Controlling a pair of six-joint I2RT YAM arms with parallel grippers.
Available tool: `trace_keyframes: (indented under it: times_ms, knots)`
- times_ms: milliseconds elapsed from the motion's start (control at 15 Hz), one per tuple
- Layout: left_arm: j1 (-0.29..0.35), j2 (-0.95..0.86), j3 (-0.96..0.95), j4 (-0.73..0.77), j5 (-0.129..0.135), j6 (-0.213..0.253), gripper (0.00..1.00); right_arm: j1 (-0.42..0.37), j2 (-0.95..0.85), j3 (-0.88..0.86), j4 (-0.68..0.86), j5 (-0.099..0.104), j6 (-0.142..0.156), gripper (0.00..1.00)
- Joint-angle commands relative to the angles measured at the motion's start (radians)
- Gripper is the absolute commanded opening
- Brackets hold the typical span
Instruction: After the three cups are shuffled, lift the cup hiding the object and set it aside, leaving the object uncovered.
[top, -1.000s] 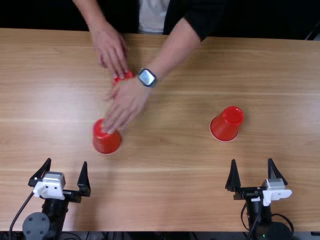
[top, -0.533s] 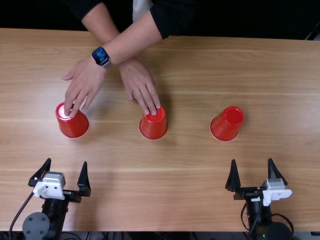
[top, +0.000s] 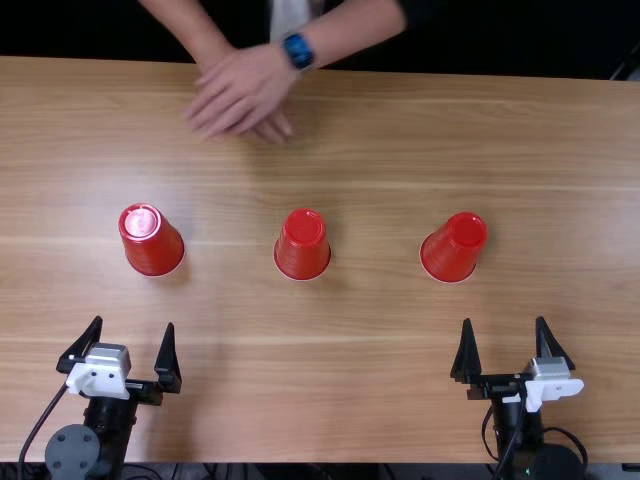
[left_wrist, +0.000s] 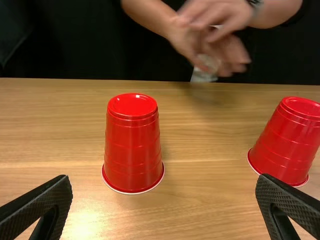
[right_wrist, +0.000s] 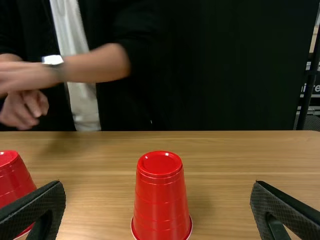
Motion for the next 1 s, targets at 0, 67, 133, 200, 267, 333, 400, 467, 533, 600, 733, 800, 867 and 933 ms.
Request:
trace_keyframes:
  times_ms: [0, 67, 133, 200, 267, 333, 400, 467, 533, 600, 733, 800, 867, 933]
  knots:
    - [-0.002, -0.012, -0.036, -0.006, 0.005, 0.007, 1.0, -0.01, -0.007, -0.004, 0.001, -0.004, -0.003, 1.0]
    - [-0.002, -0.012, -0.036, -0.006, 0.005, 0.007, 1.0, -0.01, -0.007, -0.004, 0.001, -0.004, -0.003, 1.0]
    - [-0.002, -0.012, -0.036, -0.006, 0.006, 0.007, 1.0, -0.01, -0.007, -0.004, 0.001, -0.004, -0.003, 1.0]
    - [-0.002, -0.012, -0.036, -0.006, 0.006, 0.007, 1.0, -0.01, -0.007, -0.004, 0.001, -0.004, -0.003, 1.0]
    - [-0.002, -0.012, -0.036, -0.006, 0.005, 0.007, 1.0, -0.01, -0.007, -0.004, 0.001, -0.004, -0.003, 1.0]
    - [-0.002, -0.012, -0.036, -0.006, 0.006, 0.007, 1.0, -0.01, -0.007, -0.004, 0.001, -0.004, -0.003, 1.0]
    - [-0.002, -0.012, -0.036, -0.006, 0.006, 0.007, 1.0, -0.01, -0.007, -0.004, 0.001, -0.004, -0.003, 1.0]
    - [-0.002, -0.012, -0.036, -0.006, 0.005, 0.007, 1.0, -0.01, -0.007, -0.004, 0.001, -0.004, -0.003, 1.0]
    - [-0.002, -0.012, -0.036, -0.006, 0.005, 0.007, 1.0, -0.01, -0.007, -0.004, 0.001, -0.004, -0.003, 1.0]
    - [-0.01, -0.012, -0.036, -0.006, 0.016, 0.007, 1.0, -0.01, -0.007, -0.004, 0.001, -0.004, -0.003, 1.0]
    - [-0.008, -0.012, -0.036, -0.006, 0.006, 0.007, 1.0, -0.01, -0.007, -0.004, 0.001, -0.004, -0.003, 1.0]
    - [-0.007, -0.012, -0.036, -0.006, 0.005, 0.007, 1.0, -0.01, -0.007, -0.004, 0.001, -0.004, -0.001, 1.0]
    - [-0.007, -0.012, -0.036, -0.006, 0.005, 0.009, 1.0, -0.01, -0.007, -0.004, 0.0, -0.004, -0.003, 1.0]
    - [-0.008, -0.012, -0.036, -0.006, 0.014, 0.01, 1.0, -0.01, -0.007, -0.005, -0.002, -0.004, -0.001, 1.0]
